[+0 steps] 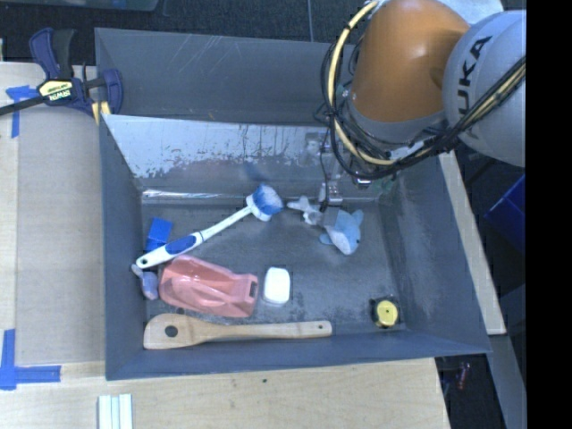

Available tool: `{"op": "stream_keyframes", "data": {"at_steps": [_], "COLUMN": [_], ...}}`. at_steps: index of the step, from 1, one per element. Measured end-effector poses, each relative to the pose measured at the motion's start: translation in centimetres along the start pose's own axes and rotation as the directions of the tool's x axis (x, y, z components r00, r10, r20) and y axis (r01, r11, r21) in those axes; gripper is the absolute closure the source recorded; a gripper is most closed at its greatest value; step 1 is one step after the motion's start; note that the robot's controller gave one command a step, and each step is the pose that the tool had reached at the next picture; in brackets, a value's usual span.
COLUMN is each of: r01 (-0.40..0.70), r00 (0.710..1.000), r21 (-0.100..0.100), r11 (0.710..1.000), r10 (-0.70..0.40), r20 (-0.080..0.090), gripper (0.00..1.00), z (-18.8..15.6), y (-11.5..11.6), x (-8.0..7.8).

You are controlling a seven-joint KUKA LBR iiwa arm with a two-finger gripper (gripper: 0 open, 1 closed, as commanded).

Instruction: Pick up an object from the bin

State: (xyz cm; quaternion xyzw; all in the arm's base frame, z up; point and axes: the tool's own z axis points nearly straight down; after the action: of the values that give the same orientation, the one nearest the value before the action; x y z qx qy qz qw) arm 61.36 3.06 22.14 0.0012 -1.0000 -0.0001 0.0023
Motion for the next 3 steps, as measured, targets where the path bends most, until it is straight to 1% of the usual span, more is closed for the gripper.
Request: {"op": "stream_keyframes", "data": {"at_steps": [1,2,3], "r01": [-0.001,-0.187,-0.365], "r00": [1.0,0.982,0.931], "r21": [0.0,-0.002,-0.007], "r11": [1.0,0.982,0.931], "r10": [0.001,0.187,0.365], "r20": [0.009,0.01,0.016], "gripper": [0.0,0.0,0.0], "z": [-0.5,9.7,15.0], "y": [0.0,-4.7,-3.5], "x": [-0.1,-1.1,0.5]}}
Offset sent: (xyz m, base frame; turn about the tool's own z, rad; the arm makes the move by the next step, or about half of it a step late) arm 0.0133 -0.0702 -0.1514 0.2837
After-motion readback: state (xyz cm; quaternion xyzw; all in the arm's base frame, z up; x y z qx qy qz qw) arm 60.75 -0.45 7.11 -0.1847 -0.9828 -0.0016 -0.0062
